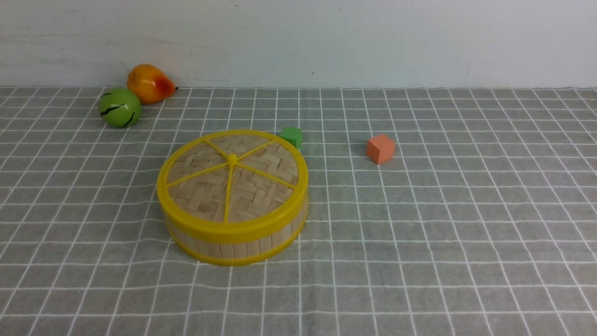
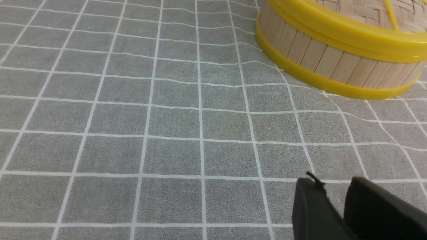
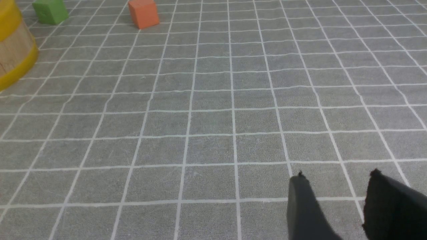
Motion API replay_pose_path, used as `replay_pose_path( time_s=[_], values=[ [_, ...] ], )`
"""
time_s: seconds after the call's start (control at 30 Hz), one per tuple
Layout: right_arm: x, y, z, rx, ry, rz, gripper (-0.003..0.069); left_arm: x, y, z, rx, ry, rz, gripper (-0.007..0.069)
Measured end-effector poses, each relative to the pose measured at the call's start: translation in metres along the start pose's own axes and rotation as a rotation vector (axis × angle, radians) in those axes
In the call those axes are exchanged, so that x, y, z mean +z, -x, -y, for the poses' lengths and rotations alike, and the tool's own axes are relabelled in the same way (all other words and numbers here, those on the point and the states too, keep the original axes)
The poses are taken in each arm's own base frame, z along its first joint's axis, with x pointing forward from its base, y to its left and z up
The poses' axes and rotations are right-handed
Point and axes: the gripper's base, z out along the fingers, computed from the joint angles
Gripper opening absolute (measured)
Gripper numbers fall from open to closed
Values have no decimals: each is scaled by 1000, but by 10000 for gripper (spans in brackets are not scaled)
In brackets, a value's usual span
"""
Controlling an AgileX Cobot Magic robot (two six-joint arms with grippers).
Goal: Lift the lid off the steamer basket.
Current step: Use the left arm to lift the lid of the steamer
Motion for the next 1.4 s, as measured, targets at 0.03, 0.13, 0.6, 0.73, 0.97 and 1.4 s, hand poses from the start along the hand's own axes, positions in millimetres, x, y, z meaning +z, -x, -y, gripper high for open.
replay_pose_path(
  time_s=[0.03, 0.13, 0.6, 0.73, 0.97, 1.4],
  values=[
    [0, 0, 0, 0, 0, 0, 241, 0, 0, 0, 0, 0, 0, 153],
    [0, 0, 0, 0, 0, 0, 241, 0, 0, 0, 1, 0, 0, 155],
    [0, 0, 0, 0, 0, 0, 241, -8, 37, 7, -33, -85, 424, 165],
    [0, 0, 0, 0, 0, 0, 241, -17, 52, 8, -57, -119, 615, 165],
    [0, 0, 0, 0, 0, 0, 241, -42, 75, 10, -80, -181, 986, 176],
    [0, 0, 0, 0, 0, 0, 241, -71, 89, 6, -258, -294, 1320, 192]
  ],
)
